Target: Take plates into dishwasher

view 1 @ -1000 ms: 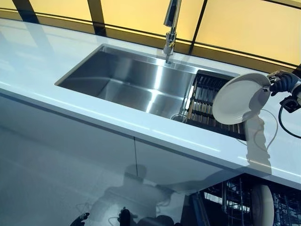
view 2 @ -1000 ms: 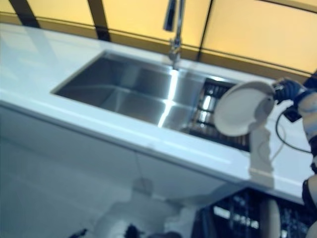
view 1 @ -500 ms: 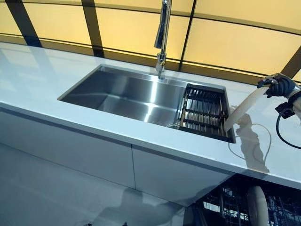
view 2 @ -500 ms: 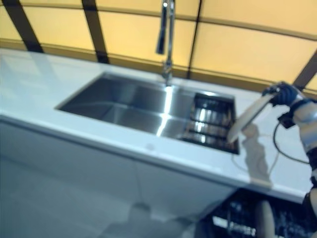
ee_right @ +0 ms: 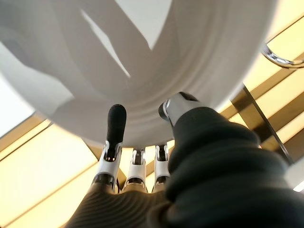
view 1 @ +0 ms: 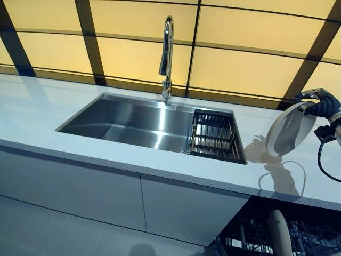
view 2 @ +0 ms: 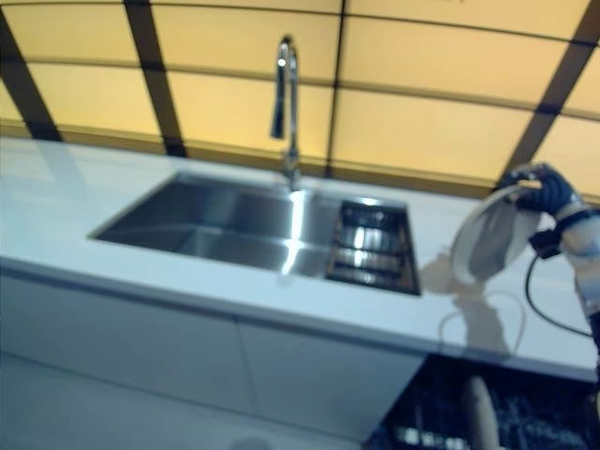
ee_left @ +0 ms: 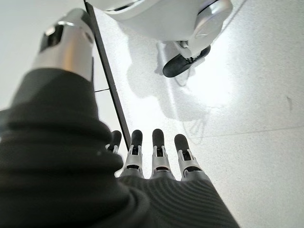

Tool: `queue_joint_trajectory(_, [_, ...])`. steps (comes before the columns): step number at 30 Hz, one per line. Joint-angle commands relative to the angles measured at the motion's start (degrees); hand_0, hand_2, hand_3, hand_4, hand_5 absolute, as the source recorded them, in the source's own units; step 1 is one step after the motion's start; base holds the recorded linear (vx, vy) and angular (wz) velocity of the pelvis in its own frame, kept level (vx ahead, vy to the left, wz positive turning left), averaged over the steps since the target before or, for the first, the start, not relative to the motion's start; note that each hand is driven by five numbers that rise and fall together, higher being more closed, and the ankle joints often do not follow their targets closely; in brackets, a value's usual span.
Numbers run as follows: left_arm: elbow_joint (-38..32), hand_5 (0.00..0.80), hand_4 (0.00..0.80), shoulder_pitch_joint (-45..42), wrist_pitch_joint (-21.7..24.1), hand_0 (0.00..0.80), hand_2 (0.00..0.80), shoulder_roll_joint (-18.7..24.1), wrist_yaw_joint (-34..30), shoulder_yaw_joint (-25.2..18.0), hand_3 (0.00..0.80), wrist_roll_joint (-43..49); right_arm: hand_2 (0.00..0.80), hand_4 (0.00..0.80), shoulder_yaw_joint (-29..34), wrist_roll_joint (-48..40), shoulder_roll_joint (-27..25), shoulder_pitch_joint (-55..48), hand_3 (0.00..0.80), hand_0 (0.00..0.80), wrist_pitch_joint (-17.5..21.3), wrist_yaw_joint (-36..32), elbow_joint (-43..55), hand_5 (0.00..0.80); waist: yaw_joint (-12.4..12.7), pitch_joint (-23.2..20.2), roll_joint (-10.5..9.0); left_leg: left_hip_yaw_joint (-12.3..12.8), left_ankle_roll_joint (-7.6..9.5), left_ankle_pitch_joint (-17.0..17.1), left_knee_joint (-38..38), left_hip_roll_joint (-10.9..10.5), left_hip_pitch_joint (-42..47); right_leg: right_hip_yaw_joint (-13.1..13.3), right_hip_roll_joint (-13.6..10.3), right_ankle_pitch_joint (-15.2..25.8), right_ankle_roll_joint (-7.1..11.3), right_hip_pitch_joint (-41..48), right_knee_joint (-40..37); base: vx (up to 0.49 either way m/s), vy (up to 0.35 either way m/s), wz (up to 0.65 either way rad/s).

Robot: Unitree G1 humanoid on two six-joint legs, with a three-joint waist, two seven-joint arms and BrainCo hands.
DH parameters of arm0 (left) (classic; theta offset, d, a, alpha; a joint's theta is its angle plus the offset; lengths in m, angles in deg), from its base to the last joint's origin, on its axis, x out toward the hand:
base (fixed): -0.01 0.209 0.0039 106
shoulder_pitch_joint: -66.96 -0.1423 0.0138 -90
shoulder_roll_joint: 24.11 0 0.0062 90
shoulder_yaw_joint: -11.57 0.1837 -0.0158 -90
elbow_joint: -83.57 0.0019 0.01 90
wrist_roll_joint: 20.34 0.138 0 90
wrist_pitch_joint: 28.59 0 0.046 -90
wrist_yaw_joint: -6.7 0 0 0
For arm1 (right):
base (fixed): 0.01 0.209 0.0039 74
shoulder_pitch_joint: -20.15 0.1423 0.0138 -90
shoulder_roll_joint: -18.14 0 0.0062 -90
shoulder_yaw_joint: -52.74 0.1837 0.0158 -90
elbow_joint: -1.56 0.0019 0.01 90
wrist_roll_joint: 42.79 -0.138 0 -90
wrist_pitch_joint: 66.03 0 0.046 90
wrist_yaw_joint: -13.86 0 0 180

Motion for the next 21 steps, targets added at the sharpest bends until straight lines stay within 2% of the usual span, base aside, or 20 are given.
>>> queue_joint_trajectory(1, [3.05, 0.0, 0.0, 2.77, 0.52, 0.0, 0.0, -0.1, 0.9, 0.78, 0.0, 1.48, 0.8, 0.8, 3.07, -2.25, -3.24, 2.51, 0.8, 0.8, 4.82, 2.83, 4.04, 0.8, 1.66, -1.58, -1.43, -4.01, 1.27, -5.54, 0.15, -2.27, 2.41, 0.44, -0.95, -2.6, 2.82, 4.1, 0.16, -0.005, 0.01, -0.09])
queue_joint_trajectory(4, [3.79, 0.0, 0.0, 2.99, 0.61, 0.0, 0.0, -0.38, 0.88, 0.37, 0.0, 1.46, 0.8, 0.8, 4.3, -0.44, -3.74, 1.32, 0.8, 0.8, 5.93, 3.07, 6.56, 0.8, 1.12, -2.17, -1.6, -3.87, 1.22, -5.63, 0.15, -2.34, 2.7, 0.89, -0.68, -2.57, 2.83, 4.18, 0.13, -0.002, 0.004, -0.01])
queue_joint_trajectory(13, [4.78, 0.0, 0.0, 2.72, 0.32, 0.0, 0.0, -0.76, 1.2, -0.36, 0.0, 2.14, 0.8, 0.8, 7.64, 0.66, -7.65, -2.24, 0.8, 0.8, 4.84, 2.9, 9.39, 0.8, -0.4, -2.89, -2.08, -3.09, 1.22, -5.76, 0.15, -2.25, 3.17, 2.05, -0.07, -2.59, 2.67, 4.2, 0.21, -0.001, 0.004, -0.03])
queue_joint_trajectory(21, [5.41, 0.0, 0.0, 3.05, 0.6, 0.0, 0.0, -0.93, 1.47, -1.73, 0.0, 2.3, 0.8, 0.8, 14.72, 1.16, -11.17, -10.05, 0.8, 0.8, 5.52, 1.83, 14.39, 0.8, -2.73, -3.37, -2.5, -1.55, 1.23, -5.84, 0.15, -2.0, 3.8, 3.45, 0.41, -2.43, 2.63, 3.81, 0.65, -0.011, 0.013, -0.09])
